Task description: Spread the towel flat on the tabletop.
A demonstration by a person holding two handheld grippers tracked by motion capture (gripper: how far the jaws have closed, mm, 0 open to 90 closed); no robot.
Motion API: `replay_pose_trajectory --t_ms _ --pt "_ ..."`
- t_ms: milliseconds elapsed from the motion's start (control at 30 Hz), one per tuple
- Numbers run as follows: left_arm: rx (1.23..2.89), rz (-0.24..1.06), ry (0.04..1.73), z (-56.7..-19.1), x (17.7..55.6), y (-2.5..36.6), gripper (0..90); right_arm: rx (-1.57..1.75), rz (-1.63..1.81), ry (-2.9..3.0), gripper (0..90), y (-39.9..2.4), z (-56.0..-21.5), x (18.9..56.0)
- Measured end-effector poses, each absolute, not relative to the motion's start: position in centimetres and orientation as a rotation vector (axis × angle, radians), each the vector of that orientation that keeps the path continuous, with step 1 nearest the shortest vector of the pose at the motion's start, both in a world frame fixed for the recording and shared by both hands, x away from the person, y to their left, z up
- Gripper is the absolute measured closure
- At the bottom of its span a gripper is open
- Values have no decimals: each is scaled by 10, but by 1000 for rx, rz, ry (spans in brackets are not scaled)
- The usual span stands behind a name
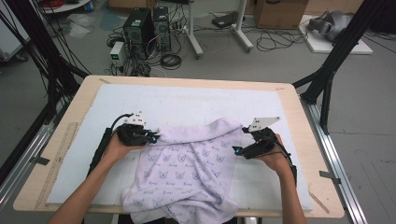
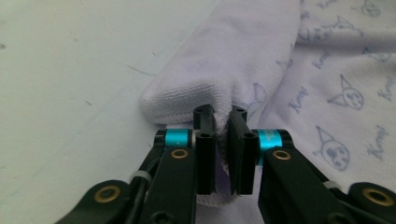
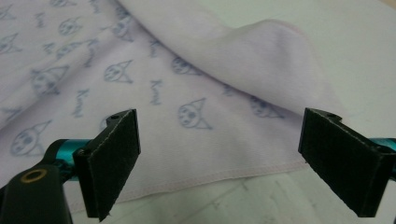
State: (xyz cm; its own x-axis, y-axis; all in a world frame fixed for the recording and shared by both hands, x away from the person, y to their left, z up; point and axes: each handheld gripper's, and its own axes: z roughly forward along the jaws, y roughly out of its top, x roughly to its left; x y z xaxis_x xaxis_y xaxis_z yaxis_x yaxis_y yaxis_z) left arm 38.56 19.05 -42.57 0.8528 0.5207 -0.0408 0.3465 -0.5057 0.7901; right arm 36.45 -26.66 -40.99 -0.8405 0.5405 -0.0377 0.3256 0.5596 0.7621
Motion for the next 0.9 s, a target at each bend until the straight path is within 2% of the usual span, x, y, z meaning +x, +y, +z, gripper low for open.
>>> replay_pose_trajectory --t_ms 267,367,433,633,700,800,900 --pt "2096 309 657 -420 390 198 851 878 1053 2438 147 -276 -406 389" --pt "2067 315 691 -419 393 204 851 909 1013 2444 187 -275 -409 397" --pt "2056 318 701 -419 394 207 851 915 1003 2459 252 -273 -412 403" --pt "2026 333 733 -418 396 215 850 1003 965 2473 325 -271 -420 415" --pt "2011 340 738 -417 397 217 850 1028 970 2481 371 -272 -422 418" --pt "2010 348 740 -418 398 219 850 1039 965 2516 502 -271 -424 420" --pt "1987 370 745 -418 399 219 850 1019 977 2522 709 -268 -423 419"
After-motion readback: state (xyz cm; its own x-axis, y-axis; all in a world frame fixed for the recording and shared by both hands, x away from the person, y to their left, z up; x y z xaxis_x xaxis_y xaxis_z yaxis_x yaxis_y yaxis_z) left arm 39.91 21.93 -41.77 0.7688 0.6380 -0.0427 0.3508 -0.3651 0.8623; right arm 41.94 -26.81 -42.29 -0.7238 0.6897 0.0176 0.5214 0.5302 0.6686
